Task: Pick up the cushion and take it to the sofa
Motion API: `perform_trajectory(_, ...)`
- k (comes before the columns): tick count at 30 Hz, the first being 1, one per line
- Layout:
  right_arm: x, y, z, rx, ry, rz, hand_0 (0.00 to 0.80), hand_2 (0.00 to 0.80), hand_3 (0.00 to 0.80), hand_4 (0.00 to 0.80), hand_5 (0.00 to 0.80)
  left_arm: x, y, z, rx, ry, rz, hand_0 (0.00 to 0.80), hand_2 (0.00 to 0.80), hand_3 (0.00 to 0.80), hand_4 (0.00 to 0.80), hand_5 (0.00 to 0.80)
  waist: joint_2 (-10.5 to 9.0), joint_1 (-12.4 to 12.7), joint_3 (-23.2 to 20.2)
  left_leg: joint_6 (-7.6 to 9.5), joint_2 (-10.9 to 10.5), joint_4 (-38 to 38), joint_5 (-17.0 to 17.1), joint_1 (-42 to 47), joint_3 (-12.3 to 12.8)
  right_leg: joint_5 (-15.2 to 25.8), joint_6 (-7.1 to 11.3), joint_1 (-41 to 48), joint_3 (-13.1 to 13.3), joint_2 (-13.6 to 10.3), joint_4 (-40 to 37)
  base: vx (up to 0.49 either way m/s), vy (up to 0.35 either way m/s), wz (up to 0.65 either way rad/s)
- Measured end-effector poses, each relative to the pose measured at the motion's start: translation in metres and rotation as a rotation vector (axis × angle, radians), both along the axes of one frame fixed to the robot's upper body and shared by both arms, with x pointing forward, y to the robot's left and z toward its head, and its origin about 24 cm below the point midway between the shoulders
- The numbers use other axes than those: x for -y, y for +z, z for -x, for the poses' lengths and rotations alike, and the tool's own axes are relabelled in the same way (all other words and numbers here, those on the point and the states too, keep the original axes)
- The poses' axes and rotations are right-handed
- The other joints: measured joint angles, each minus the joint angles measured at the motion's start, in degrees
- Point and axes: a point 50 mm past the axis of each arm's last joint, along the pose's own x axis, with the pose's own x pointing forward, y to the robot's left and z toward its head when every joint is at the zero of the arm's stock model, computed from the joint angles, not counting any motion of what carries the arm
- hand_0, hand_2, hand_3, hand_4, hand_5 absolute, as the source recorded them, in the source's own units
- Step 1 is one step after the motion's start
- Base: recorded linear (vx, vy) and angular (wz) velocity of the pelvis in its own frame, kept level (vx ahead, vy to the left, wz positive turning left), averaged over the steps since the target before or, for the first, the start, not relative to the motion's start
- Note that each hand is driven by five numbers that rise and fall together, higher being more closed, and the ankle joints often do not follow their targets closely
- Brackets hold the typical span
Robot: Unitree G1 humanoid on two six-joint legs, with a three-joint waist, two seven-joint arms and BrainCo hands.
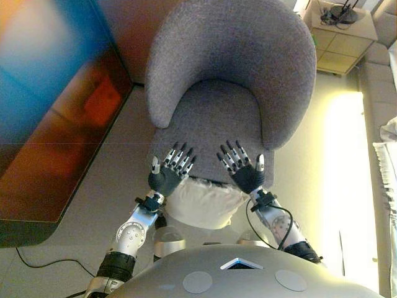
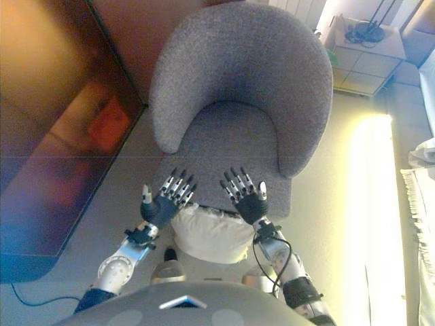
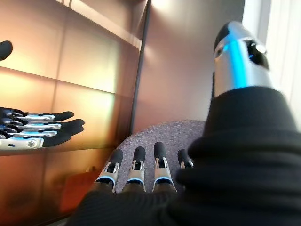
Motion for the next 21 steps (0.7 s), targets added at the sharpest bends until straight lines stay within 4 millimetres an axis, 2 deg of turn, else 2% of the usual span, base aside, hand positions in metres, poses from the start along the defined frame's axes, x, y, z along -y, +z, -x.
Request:
perform_trajectory(11,0.003,-0.001,0.003,0.002,0.000,0.004,0.000,0.000,0.000,0.000,0.000,-0.001,-0.001,0.001,-0.006,-0.003,-0.003,0.000,0.000,0.000,0.000,0.000,-0.35,-0.01,-1.05,-0.42,0.00,-0.26,0.31,-0.05,0.11,0.06,0.03,-0.15,0.00,0.14,-0.41,0.012,0.000,0.00)
perform_trajectory(15,0.004,-0.004,0.006,0.008,0.011,0.078,0.000,0.000,0.000,0.000,0.000,-0.003,-0.002,0.002,-0.014,-0.006,-0.069,0.000,0.000,0.000,0.000,0.000,-0.35,-0.02,-1.05,-0.37,0.00,-0.79,0.29,-0.06,0.18,0.06,0.03,-0.38,0.00,0.15,-0.42,0.031,0.001,0.00)
perform_trajectory(17,0.009,-0.008,0.007,-0.001,0.035,0.240,0.000,0.000,0.000,0.000,0.000,-0.014,-0.007,0.000,-0.040,0.006,-0.307,0.000,0.000,0.000,0.000,0.000,-0.39,-0.02,-1.08,-0.41,0.00,-0.83,0.33,-0.05,0.19,0.06,0.03,-0.42,0.00,0.17,-0.42,0.036,0.000,-0.01)
perform_trajectory(19,0.022,-0.016,0.008,-0.024,0.066,0.542,0.000,0.000,0.000,0.000,0.000,-0.032,-0.008,-0.002,-0.045,0.006,-0.640,0.000,0.000,0.000,0.000,0.000,-0.40,-0.01,-1.07,-0.45,-0.01,-0.80,0.35,-0.09,0.14,0.06,0.03,-0.44,0.01,0.20,-0.44,0.015,0.000,0.00)
perform_trajectory(21,0.043,-0.025,0.010,-0.078,0.077,0.844,0.000,0.000,0.000,0.000,0.000,-0.051,-0.006,-0.004,-0.041,0.022,-0.911,0.000,0.000,0.000,0.000,0.000,-0.42,0.03,-1.03,-0.45,-0.05,-0.69,0.35,-0.18,0.12,0.06,0.03,-0.46,0.01,0.20,-0.49,0.000,0.000,0.00)
